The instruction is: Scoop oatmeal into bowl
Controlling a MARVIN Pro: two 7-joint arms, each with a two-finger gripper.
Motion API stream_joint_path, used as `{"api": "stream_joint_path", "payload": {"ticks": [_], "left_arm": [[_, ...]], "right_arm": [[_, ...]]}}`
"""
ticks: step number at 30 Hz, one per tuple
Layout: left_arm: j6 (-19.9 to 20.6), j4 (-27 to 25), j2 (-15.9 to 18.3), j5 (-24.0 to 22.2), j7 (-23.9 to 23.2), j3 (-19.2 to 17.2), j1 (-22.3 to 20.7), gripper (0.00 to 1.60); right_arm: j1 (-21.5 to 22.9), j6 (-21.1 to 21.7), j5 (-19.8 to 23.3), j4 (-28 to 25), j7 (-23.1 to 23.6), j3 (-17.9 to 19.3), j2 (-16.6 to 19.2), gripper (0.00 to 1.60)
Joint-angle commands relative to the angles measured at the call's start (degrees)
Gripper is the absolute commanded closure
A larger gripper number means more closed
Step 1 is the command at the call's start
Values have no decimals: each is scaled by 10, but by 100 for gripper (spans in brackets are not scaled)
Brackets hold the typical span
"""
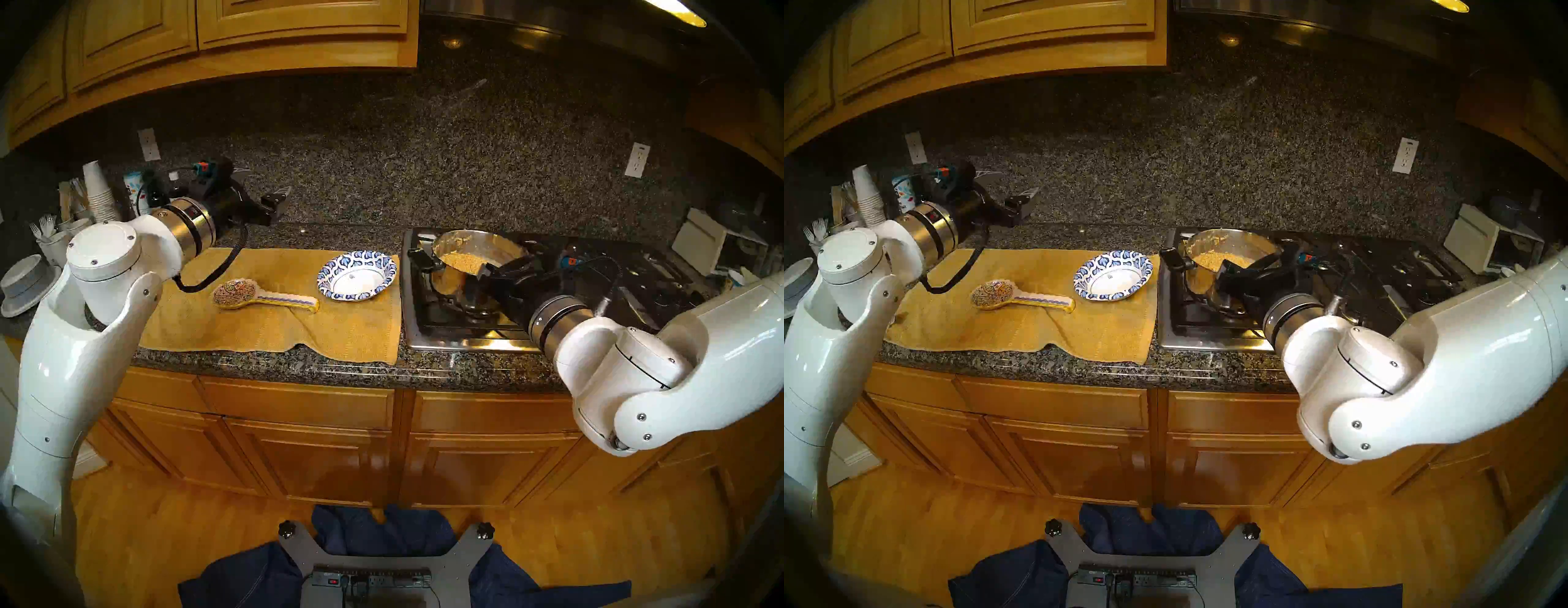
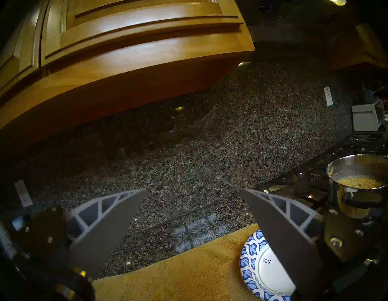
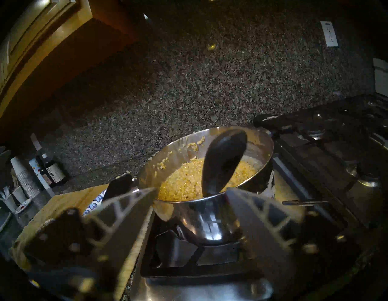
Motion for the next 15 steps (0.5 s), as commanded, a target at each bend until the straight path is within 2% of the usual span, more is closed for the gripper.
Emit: {"api": "stream_joint_path", "payload": {"ticks": [1,2,5,8,10,11,15], "left_arm": [[-11,-12,1,1,0,-9,-16,0],[-11,-12,1,1,0,-9,-16,0],[-11,-12,1,0,0,-9,-16,0],[-12,-12,2,0,1,-9,-16,0],[-12,-12,2,-1,1,-9,-16,0],[-12,-12,2,-1,1,-9,-16,0],[-12,-12,3,-1,2,-9,-16,0]], "right_arm": [[19,-10,14,1,-60,1,-19,65],[20,-10,18,1,-60,1,-23,56],[22,-10,30,1,-55,-3,-29,46],[28,-10,42,1,-57,-5,-36,50],[32,-10,49,1,-59,-6,-40,35],[36,-10,55,1,-48,-9,-40,33],[45,-10,64,1,-55,-7,-46,26]]}}
